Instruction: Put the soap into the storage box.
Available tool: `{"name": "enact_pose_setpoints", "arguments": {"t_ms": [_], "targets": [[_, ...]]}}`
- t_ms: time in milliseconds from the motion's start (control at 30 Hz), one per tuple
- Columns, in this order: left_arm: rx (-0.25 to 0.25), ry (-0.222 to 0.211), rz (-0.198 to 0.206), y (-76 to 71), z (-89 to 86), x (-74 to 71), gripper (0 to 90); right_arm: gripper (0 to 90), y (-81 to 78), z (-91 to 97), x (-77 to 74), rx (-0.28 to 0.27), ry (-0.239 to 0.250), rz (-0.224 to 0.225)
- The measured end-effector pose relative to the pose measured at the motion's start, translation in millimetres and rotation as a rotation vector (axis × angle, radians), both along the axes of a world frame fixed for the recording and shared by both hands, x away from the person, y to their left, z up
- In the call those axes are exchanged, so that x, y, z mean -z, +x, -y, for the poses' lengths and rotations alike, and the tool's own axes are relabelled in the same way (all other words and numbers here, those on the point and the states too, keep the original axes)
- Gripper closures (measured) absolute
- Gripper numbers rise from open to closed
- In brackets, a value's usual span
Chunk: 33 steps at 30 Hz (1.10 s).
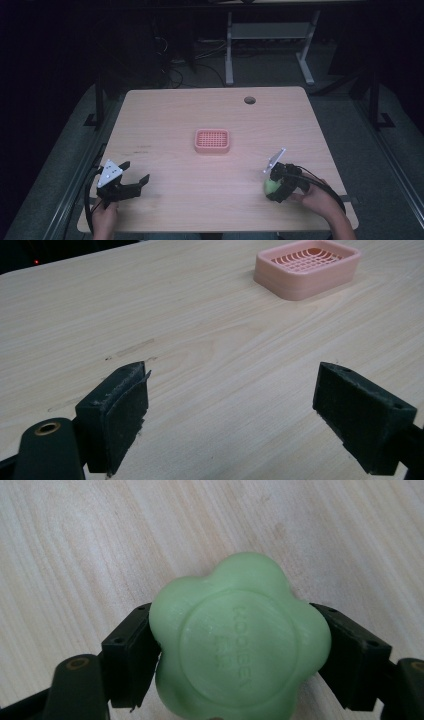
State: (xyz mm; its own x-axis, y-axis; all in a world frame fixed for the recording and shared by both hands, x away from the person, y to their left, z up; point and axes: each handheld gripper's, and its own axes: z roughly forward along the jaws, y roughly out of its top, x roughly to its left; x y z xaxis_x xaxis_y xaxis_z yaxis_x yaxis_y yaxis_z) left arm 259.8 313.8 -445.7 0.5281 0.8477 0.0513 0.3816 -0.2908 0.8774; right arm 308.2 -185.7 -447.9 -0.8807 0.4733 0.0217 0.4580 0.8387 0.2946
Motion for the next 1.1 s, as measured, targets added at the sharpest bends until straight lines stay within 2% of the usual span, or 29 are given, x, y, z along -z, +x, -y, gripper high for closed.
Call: {"name": "enact_pose_setpoints", "arguments": {"t_ms": [267, 367, 533, 700, 800, 867, 900, 933, 1100], "targets": [[0.000, 0.000, 0.001, 0.1, 0.0, 0.1, 14.2, 22.2, 0.5, 0.5, -0.7, -0.016, -0.026, -0.017], [0.001, 0.000, 0.001, 0.1, 0.1, 0.1, 14.2, 23.5, -1.2, -0.1, -0.9, -0.020, -0.022, -0.010], [-0.001, -0.002, 0.000, 0.0, -0.2, -0.2, 14.2, 24.2, -5.4, -4.9, -3.0, -0.022, -0.061, 0.014], [0.001, 0.000, 0.001, 0.5, -0.5, -0.1, 14.2, 24.5, -4.9, -3.5, -5.0, -0.015, -0.033, 0.007], [0.001, -0.001, 0.001, 0.4, -0.3, -0.1, 14.2, 24.6, -3.7, -3.8, -8.3, -0.013, -0.020, 0.014], [-0.001, -0.001, 0.002, 0.2, -0.4, -0.1, 14.2, 24.7, -3.2, -5.0, -10.7, -0.010, -0.014, 0.035], [-0.002, -0.004, 0.003, 0.1, -0.4, -0.3, 14.2, 24.7, -2.4, -5.3, -12.1, -0.007, 0.005, 0.024], [-0.002, -0.004, 0.003, 0.1, -0.4, -0.3, 14.2, 24.8, -1.4, -5.6, -13.1, -0.012, 0.016, 0.032], [-0.003, -0.004, 0.004, 0.0, -0.7, -0.7, 14.2, 24.9, 0.9, -9.7, -16.4, -0.011, 0.035, 0.043]]}}
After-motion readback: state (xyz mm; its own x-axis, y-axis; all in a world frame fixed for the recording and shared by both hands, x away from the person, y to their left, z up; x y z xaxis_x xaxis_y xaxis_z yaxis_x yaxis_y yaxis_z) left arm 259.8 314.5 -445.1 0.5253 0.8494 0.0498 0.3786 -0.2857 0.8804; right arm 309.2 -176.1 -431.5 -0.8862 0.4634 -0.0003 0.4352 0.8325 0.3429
